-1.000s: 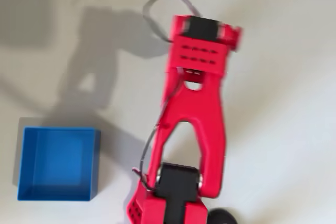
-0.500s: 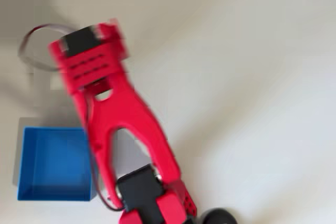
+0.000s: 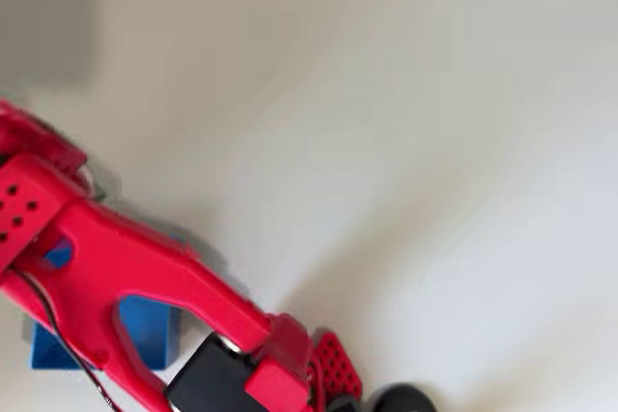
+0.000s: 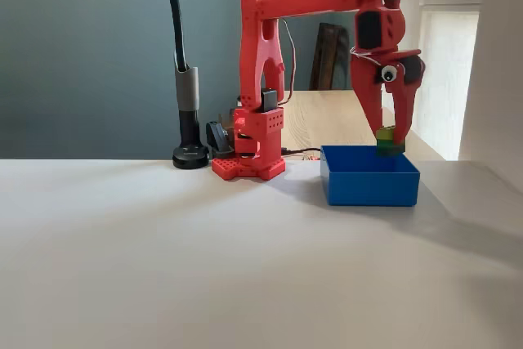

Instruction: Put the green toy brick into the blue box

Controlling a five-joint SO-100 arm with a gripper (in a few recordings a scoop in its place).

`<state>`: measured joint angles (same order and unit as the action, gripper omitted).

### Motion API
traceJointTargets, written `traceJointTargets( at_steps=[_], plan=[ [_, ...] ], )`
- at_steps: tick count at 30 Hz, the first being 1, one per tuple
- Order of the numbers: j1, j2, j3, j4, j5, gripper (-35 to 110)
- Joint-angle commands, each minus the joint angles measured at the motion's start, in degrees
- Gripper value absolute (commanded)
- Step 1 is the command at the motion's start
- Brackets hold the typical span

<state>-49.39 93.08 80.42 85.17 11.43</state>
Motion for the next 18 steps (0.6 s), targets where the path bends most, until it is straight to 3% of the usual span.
traceJointTargets(
  at_steps=[1, 18],
  plan=[
    [-8.0, 2.5, -3.9, 5.2, 1.7, 0],
    [-14.8, 2.5, 1.1, 9.5, 3.6, 0]
  ],
)
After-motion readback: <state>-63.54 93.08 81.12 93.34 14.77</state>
